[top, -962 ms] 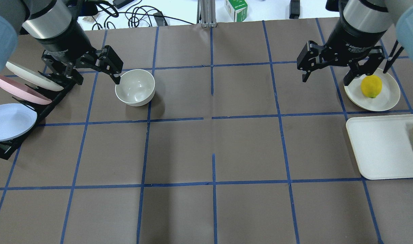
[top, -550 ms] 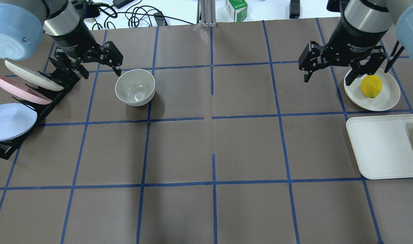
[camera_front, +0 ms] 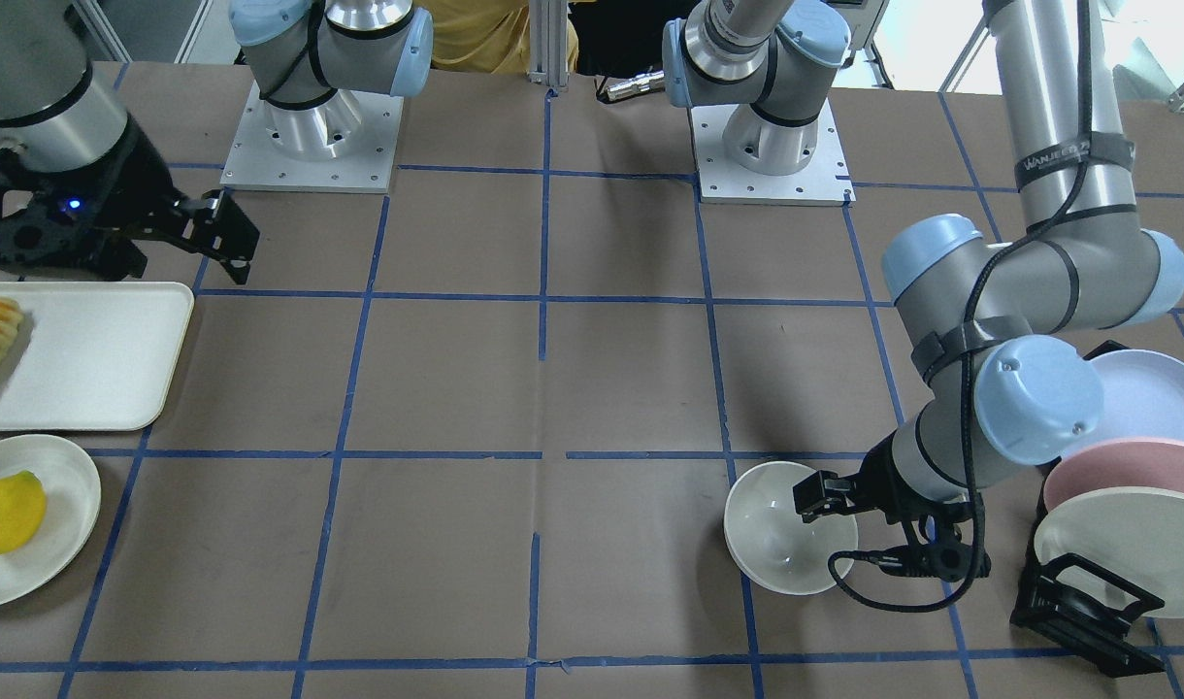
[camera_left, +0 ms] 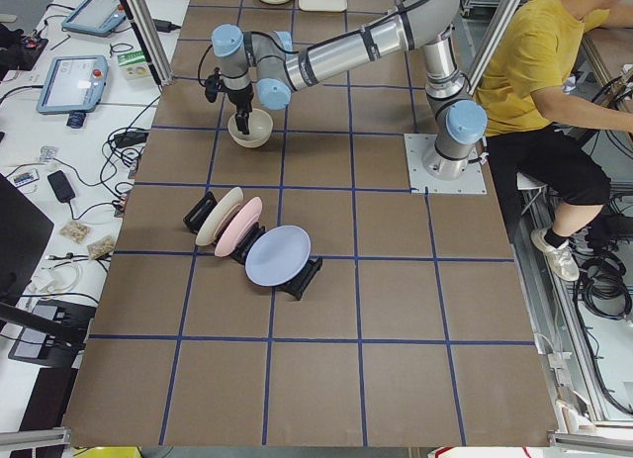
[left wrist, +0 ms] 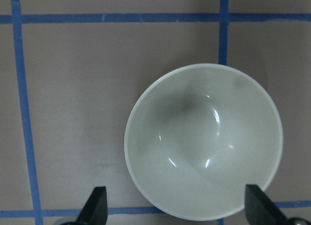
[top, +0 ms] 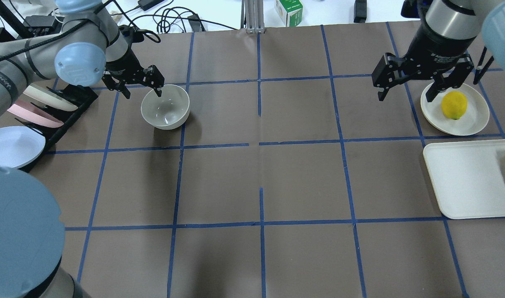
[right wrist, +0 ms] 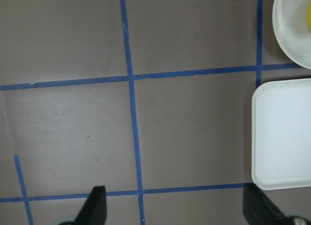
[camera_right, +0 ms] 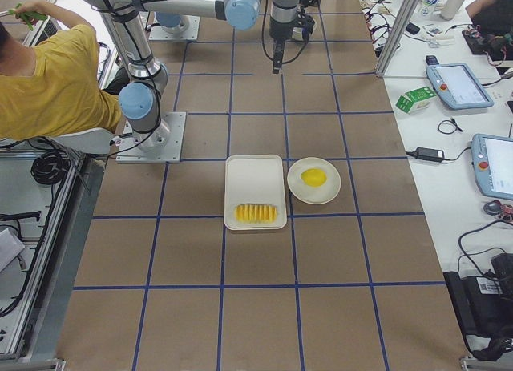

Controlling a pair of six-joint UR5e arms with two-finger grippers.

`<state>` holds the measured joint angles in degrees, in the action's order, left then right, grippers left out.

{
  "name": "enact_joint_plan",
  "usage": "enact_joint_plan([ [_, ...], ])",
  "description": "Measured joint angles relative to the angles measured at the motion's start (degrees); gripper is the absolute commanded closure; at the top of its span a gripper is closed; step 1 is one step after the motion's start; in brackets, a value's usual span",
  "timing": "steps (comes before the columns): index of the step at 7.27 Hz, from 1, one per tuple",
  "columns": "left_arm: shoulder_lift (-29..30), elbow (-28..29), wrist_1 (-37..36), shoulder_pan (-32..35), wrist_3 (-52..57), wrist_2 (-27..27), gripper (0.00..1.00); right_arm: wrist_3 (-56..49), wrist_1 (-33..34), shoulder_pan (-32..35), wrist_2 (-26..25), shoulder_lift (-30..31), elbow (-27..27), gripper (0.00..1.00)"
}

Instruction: Place bowl and put lemon in it

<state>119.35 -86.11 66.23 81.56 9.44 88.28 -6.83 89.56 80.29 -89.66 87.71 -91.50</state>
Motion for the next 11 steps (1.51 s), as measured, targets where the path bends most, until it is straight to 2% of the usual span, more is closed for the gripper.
enact_joint_plan([
  [1, 1.9, 0.1, -2.2, -0.7, 0.8, -0.2, 0.02, -4.1, 0.6, -3.6, 0.2, -1.5, 0.1, 0.00],
  [2, 3.3, -0.1, -3.8, -1.0, 1.1, -0.5, 0.11, -6.2, 3.4, -6.0, 0.0, -3.6, 0.1, 0.00],
  [3, 4.0, -0.6, -4.3, -1.1, 1.1, -0.7, 0.29, -7.1, 8.1, -7.1, -0.3, -6.4, 0.2, 0.00],
  [4, 4.3, -0.9, -4.4, -1.1, 1.2, -0.7, 0.37, -7.5, 12.5, -7.5, -0.4, -9.5, 0.3, 0.00],
  [5, 4.5, -1.0, -4.3, -1.1, 1.2, -0.7, 0.86, -8.0, 16.0, -7.9, -0.5, -12.2, 0.5, 0.00],
  [6, 4.4, -1.1, -4.1, -1.2, 1.3, -0.6, 1.00, -9.7, 18.8, -8.8, -0.5, -14.4, 0.6, 0.00],
  [8, 4.3, -1.3, -3.6, -1.2, 1.4, -0.6, 1.00, -16.4, 21.6, -13.2, -0.3, -18.1, 0.8, 0.00],
  [11, 3.4, -1.1, -3.3, -1.2, 1.4, -1.6, 1.00, -22.1, 29.8, -17.1, -0.4, -24.9, 0.9, 0.00],
])
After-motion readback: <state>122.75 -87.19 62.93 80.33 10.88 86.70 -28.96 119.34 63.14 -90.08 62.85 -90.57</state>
